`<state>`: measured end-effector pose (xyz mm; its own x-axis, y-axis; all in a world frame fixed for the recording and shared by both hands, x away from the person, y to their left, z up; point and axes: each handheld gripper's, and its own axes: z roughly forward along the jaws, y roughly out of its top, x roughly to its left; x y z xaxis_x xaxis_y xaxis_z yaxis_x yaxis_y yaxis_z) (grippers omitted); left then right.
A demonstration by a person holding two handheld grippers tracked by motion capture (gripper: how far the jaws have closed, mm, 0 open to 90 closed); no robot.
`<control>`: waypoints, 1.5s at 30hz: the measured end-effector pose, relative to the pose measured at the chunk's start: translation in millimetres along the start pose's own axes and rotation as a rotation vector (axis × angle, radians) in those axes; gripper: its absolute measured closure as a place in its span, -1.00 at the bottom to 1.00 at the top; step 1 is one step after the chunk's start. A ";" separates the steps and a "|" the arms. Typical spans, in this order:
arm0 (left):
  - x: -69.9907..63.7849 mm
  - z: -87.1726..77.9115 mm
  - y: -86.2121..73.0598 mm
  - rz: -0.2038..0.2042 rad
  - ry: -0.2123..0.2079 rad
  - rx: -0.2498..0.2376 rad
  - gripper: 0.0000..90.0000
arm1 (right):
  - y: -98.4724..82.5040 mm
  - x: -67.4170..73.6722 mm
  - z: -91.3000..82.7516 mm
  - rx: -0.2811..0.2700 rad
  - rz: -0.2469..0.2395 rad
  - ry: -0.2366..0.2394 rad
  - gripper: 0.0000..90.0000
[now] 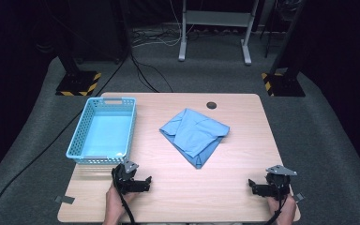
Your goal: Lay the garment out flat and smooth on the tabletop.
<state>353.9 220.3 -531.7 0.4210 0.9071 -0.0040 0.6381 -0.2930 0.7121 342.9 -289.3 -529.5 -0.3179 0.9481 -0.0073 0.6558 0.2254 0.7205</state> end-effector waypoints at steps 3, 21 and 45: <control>-1.0 0.2 0.1 0.021 -0.021 -0.001 -1.00 | 0.0 0.1 -0.1 -0.001 0.000 -0.002 -1.00; -24.2 18.3 27.1 0.116 -0.122 -0.027 -0.99 | 8.4 6.8 2.8 0.001 -0.004 0.005 -1.00; -57.6 74.8 97.8 0.105 -0.194 -0.083 -0.99 | 106.2 91.4 67.6 -0.029 -0.123 0.137 -0.99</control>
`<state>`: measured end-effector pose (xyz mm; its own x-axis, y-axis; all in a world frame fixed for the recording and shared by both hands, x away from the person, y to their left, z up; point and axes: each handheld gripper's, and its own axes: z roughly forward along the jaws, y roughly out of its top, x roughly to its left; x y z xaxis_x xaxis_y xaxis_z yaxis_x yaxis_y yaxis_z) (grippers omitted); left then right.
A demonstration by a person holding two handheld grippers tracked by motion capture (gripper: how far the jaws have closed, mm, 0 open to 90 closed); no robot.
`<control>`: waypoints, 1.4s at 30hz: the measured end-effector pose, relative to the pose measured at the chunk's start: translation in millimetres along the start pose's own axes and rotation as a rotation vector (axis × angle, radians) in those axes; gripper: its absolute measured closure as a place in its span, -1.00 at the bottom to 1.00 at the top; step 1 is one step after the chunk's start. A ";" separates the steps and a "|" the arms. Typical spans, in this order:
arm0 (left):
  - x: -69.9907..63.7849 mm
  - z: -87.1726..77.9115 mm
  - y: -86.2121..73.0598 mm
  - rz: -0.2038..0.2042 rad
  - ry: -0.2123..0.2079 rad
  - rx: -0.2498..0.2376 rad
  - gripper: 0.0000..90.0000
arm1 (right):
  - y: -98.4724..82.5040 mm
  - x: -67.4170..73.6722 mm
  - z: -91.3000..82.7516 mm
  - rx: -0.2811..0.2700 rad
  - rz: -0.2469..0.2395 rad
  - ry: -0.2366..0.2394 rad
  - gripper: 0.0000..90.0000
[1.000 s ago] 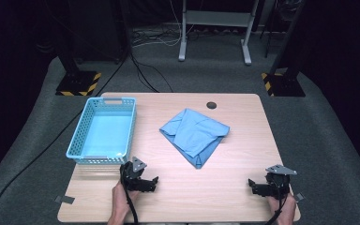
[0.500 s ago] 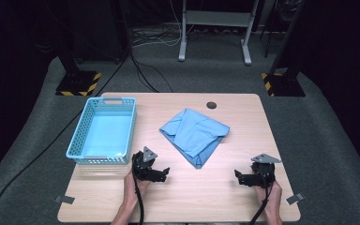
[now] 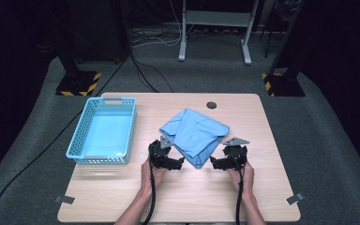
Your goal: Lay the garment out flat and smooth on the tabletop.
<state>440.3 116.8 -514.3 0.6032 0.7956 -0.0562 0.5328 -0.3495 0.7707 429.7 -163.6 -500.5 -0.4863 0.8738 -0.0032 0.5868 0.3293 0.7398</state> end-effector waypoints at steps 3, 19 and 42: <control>-3.7 12.0 7.7 -0.008 0.015 0.000 -0.99 | 12.5 7.5 14.2 -0.005 -0.019 -0.014 -0.98; -13.0 38.9 12.5 0.016 0.061 0.085 -0.99 | 21.5 21.6 63.4 0.049 0.040 -0.032 -1.00; -34.4 15.7 -9.1 0.024 0.055 0.084 -0.99 | -4.2 46.9 37.0 0.036 0.016 -0.032 -0.99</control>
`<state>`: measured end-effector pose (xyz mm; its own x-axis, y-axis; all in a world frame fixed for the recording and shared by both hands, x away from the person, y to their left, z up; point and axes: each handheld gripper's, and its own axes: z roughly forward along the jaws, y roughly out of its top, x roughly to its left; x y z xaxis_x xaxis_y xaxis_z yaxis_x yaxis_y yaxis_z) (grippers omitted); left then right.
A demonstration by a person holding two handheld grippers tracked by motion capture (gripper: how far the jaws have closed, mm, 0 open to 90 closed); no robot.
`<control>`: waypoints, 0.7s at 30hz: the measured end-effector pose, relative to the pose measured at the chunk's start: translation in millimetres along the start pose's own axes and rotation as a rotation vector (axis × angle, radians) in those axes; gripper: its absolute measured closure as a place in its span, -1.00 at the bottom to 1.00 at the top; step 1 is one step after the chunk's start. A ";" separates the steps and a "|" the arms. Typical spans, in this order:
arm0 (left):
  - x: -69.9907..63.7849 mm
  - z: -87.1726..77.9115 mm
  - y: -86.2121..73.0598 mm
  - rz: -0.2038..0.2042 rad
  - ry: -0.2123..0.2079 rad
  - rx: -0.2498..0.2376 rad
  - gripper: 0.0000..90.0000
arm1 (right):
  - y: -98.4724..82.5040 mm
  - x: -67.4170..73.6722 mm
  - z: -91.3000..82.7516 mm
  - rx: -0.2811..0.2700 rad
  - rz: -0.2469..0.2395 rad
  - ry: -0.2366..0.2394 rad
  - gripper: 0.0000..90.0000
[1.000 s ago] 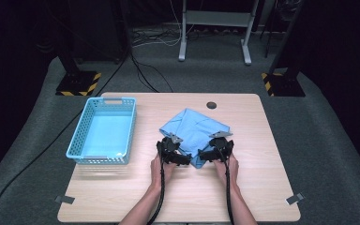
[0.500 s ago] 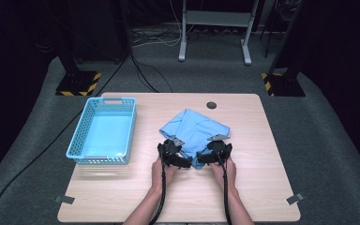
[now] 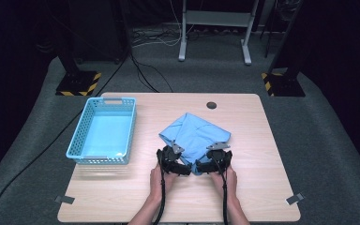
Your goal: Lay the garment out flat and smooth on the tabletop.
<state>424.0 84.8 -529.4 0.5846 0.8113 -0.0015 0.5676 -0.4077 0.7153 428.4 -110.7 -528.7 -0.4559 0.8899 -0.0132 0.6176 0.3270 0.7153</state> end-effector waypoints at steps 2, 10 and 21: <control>-2.0 -2.1 -2.2 0.002 -0.002 -0.001 -0.99 | -2.7 2.6 -2.6 -0.002 -0.006 0.001 -0.99; -9.1 -12.0 -12.2 0.007 -0.006 0.000 -0.99 | -12.6 10.9 -12.2 0.000 -0.012 0.015 -0.99; -19.6 -25.7 -26.2 0.017 -0.016 -0.001 -0.99 | -27.1 22.3 -26.7 -0.001 -0.027 0.034 -0.99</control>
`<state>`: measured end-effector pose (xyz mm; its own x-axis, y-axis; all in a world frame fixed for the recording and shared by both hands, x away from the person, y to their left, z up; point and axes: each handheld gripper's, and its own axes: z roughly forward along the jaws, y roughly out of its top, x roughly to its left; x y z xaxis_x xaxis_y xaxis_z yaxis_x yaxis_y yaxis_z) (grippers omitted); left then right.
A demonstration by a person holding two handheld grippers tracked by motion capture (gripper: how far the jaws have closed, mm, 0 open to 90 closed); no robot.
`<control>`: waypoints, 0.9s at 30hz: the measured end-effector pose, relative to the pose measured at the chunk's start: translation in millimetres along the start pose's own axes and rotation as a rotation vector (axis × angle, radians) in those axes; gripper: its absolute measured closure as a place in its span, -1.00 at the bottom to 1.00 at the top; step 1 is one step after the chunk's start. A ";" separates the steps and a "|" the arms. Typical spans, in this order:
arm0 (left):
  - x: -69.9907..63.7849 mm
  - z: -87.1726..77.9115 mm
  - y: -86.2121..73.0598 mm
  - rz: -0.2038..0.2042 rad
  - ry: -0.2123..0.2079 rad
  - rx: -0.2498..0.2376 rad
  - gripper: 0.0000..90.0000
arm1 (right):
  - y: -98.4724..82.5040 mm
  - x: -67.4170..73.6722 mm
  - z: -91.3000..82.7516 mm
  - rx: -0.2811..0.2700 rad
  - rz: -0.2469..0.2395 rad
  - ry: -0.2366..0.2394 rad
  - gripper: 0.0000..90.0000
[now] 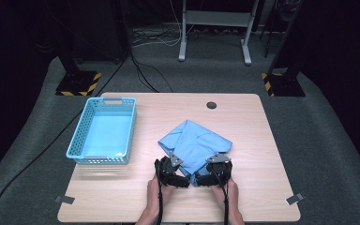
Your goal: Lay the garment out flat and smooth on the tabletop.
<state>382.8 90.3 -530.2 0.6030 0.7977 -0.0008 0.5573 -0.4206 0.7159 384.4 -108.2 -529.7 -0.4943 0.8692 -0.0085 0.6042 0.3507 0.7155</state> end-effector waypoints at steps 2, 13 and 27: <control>-1.7 -2.5 -2.5 0.002 -0.002 0.001 -0.99 | -2.5 2.4 -2.4 -0.002 -0.005 0.001 -0.99; -11.2 -17.8 -18.1 0.011 -0.011 0.002 -0.99 | -16.8 18.1 -16.6 -0.006 -0.021 0.007 -0.99; -15.8 -28.6 -28.8 0.015 -0.017 0.003 -0.99 | -15.7 22.5 -27.1 0.022 -0.085 0.057 -0.93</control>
<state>340.9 102.1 -530.8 0.6207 0.7840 -0.0016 0.5496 -0.4336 0.7141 346.9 -103.6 -522.3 -0.5790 0.8148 -0.0280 0.5720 0.4305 0.6982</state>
